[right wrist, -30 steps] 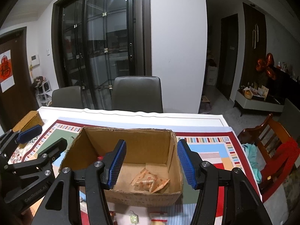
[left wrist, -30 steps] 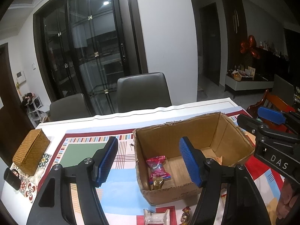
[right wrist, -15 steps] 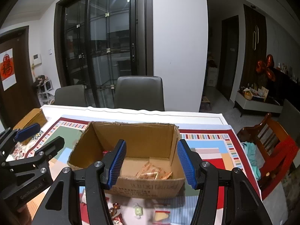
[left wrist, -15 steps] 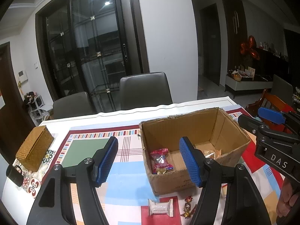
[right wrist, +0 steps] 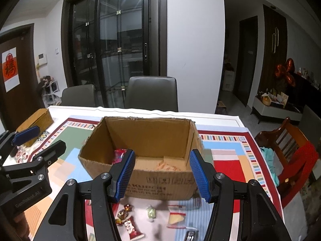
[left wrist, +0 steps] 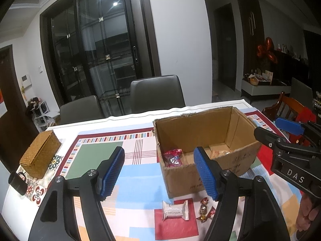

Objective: Organize snacks
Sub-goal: 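Withdraw both open tools from the box back toward the remaining snacks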

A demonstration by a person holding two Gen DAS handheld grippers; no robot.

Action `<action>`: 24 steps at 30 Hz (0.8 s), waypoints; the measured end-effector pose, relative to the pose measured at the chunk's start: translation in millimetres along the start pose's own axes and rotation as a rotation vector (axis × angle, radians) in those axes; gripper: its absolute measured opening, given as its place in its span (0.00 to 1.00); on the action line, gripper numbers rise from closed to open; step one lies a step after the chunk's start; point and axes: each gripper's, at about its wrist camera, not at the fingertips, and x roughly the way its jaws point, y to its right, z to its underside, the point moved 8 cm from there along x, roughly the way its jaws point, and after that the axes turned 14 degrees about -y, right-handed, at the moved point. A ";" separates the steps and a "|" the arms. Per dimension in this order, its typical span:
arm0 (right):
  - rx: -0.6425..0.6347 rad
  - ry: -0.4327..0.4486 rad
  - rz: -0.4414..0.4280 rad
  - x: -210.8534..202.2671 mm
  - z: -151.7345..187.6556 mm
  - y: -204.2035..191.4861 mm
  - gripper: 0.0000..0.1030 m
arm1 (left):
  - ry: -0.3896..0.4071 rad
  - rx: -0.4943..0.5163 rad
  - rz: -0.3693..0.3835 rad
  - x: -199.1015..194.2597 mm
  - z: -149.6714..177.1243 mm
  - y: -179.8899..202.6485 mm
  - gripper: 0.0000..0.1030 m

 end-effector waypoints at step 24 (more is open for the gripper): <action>-0.012 -0.097 -0.015 27.1 57.1 -12.6 0.56 | -0.084 0.021 0.015 21.9 52.2 5.3 0.72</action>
